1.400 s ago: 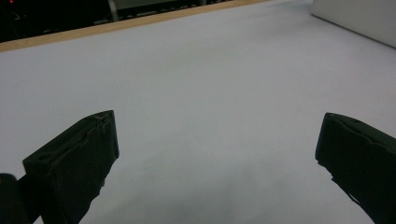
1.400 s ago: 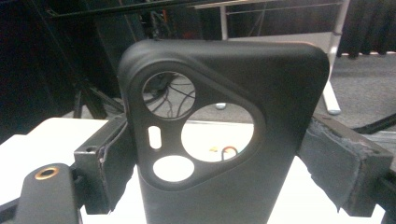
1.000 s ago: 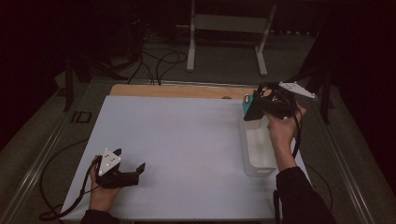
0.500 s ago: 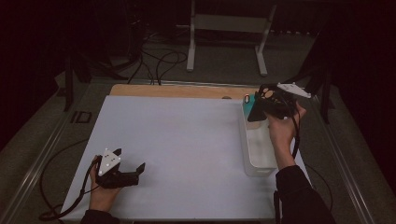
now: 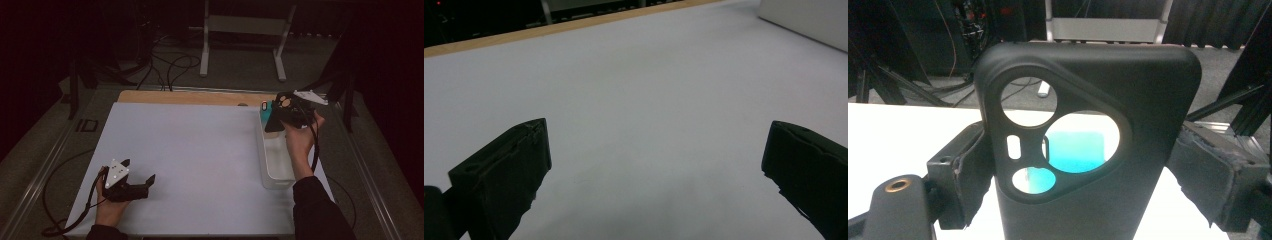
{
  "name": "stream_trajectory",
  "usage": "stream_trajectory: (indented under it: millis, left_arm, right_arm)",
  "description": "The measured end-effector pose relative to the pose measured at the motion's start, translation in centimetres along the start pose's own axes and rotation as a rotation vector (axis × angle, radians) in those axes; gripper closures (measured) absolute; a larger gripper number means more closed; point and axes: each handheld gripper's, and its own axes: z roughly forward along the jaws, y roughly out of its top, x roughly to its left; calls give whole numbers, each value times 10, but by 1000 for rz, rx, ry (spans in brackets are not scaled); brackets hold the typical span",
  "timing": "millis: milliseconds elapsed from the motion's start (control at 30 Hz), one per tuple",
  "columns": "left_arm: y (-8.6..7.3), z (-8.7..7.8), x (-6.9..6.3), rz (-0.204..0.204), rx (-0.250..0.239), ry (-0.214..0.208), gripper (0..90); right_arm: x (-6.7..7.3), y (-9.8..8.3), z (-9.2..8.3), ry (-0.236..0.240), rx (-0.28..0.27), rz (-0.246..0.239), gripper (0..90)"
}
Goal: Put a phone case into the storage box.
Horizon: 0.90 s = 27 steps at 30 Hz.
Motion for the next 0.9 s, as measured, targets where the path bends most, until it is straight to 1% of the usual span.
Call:
stream_trajectory:
  millis: [167, 267, 500, 633, 900]
  left_arm:
    - [0, 0, 0, -3, -3, -1, 0]
    - [0, 1, 0, -6, -4, 1, 0]
    - [1, 1, 1, -8, -5, -2, 0]
    - [1, 2, 1, -14, -9, -4, 0]
    - [1, 2, 1, -10, -8, -8, 0]
  right_arm:
    - [0, -4, 4, -2, 12, -2, 150]
    - [0, -6, 5, -4, 18, 8, 150]
    - [-1, -11, 10, -8, 34, 2, 150]
    - [0, -14, 15, -15, 49, 4, 149]
    - [3, -21, 24, -24, 78, -3, 149]
